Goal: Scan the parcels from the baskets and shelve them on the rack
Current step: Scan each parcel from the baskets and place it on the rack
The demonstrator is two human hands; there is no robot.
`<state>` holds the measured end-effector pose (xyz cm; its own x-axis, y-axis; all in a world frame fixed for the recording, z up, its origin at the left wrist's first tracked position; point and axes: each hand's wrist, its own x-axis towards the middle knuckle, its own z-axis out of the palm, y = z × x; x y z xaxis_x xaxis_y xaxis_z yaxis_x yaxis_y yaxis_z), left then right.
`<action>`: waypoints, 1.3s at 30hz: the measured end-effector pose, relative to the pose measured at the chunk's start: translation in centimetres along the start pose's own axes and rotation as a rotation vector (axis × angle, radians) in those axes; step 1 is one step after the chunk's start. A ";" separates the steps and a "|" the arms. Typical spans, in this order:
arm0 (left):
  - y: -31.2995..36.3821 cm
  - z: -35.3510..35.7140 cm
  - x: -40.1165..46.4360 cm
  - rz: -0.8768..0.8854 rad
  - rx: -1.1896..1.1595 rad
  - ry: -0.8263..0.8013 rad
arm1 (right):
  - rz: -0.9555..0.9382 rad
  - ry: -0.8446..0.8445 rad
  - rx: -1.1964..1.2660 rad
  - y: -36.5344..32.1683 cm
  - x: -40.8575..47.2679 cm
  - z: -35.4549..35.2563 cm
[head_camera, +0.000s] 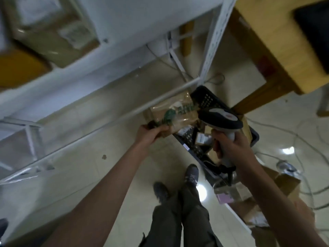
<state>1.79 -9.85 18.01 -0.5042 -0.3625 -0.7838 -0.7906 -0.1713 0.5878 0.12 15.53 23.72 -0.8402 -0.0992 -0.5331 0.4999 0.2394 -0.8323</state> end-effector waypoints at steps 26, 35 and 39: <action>-3.9 -28.8 -26.5 1.105 1.038 0.702 | -0.353 -0.636 -0.253 -21.0 -23.1 11.1; -2.2 -31.1 -28.1 1.303 1.139 0.859 | -0.399 -0.765 -0.358 -23.1 -22.0 11.2; -1.3 -31.1 -28.5 1.327 1.186 0.922 | -0.454 -0.713 -0.386 -24.4 -20.6 11.0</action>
<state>27.98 -27.79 45.79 -0.8677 -0.0701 0.4921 -0.1344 0.9862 -0.0964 7.49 1.12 53.34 -0.5460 -0.8020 -0.2423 -0.0576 0.3244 -0.9442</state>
